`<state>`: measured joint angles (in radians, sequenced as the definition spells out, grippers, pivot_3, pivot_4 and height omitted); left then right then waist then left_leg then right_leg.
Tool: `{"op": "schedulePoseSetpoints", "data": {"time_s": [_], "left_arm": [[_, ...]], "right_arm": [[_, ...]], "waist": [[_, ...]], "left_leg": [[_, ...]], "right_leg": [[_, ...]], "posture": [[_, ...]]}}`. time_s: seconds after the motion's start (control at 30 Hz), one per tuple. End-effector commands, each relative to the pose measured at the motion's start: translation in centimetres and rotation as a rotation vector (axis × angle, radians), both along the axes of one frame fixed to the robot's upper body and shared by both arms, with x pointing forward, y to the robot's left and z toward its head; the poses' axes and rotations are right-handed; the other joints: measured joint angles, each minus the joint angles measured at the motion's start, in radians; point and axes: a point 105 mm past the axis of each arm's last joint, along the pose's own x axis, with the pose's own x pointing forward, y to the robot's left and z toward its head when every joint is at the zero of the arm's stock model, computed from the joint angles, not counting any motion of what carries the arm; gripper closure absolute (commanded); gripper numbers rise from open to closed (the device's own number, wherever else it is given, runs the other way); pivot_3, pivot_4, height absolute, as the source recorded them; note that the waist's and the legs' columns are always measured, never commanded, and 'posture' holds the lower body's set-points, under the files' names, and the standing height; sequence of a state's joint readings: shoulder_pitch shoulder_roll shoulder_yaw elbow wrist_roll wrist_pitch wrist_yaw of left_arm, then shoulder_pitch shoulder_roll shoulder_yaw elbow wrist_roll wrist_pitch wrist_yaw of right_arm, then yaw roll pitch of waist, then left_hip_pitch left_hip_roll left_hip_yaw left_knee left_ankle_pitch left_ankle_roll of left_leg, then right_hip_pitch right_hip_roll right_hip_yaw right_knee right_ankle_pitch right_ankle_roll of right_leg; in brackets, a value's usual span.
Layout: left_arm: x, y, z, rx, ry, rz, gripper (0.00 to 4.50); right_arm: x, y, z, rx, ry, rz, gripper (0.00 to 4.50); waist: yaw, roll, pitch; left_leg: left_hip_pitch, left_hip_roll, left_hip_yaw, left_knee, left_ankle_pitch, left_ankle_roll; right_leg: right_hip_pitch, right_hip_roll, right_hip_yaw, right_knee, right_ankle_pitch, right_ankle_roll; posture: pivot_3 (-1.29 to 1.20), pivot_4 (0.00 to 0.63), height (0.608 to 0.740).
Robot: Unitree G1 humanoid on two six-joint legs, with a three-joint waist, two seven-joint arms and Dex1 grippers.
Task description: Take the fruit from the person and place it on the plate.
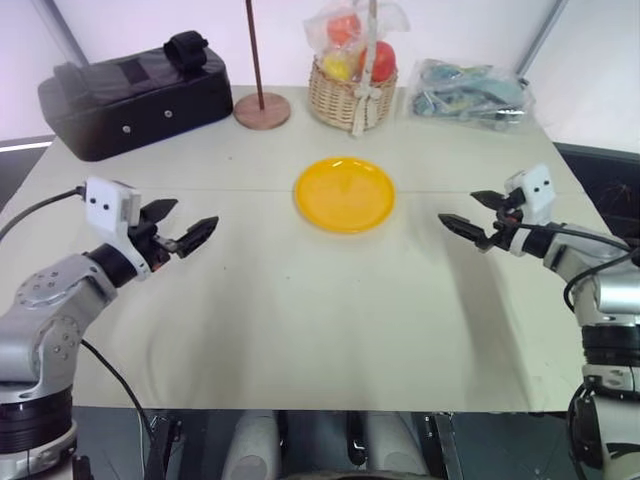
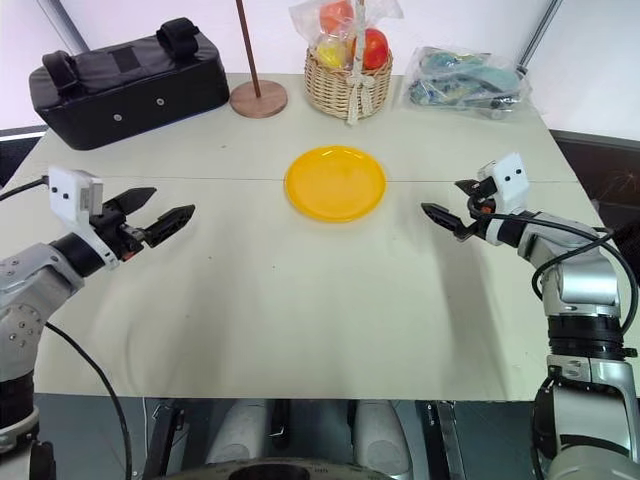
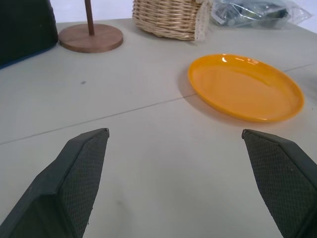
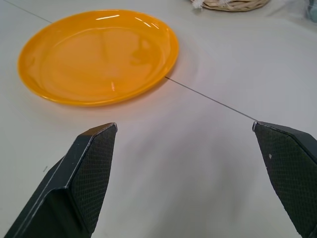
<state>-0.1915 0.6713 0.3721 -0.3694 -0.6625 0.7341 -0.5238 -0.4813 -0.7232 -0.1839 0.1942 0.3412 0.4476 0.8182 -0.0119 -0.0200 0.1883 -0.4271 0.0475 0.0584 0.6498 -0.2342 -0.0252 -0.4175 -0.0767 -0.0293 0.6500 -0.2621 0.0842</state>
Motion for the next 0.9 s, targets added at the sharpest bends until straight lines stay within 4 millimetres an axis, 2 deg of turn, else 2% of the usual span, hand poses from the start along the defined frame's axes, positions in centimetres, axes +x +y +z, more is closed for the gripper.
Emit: {"op": "schedulePoseSetpoints", "data": {"time_s": [0.03,0.9], "left_arm": [[-0.2,-0.5,1.2,0.023,-0.052,-0.025,0.0],[0.0,0.5,1.0,0.047,-0.054,0.031,0.0]], "right_arm": [[-0.1,0.4,1.5,0.014,-0.06,0.006,0.01],[0.1,1.7,0.9,0.049,-0.06,0.027,0.01]], "waist": [[0.0,0.0,0.0],[0.0,0.0,0.0]], "left_leg": [[0.0,0.0,0.0,0.0,0.0,0.0],[0.0,0.0,0.0,0.0,0.0,0.0]], "right_leg": [[0.0,0.0,0.0,0.0,0.0,0.0],[0.001,0.0,0.0,0.0,0.0,0.0]], "posture": [[0.0,0.15,0.74],[0.0,0.15,0.74]]}}
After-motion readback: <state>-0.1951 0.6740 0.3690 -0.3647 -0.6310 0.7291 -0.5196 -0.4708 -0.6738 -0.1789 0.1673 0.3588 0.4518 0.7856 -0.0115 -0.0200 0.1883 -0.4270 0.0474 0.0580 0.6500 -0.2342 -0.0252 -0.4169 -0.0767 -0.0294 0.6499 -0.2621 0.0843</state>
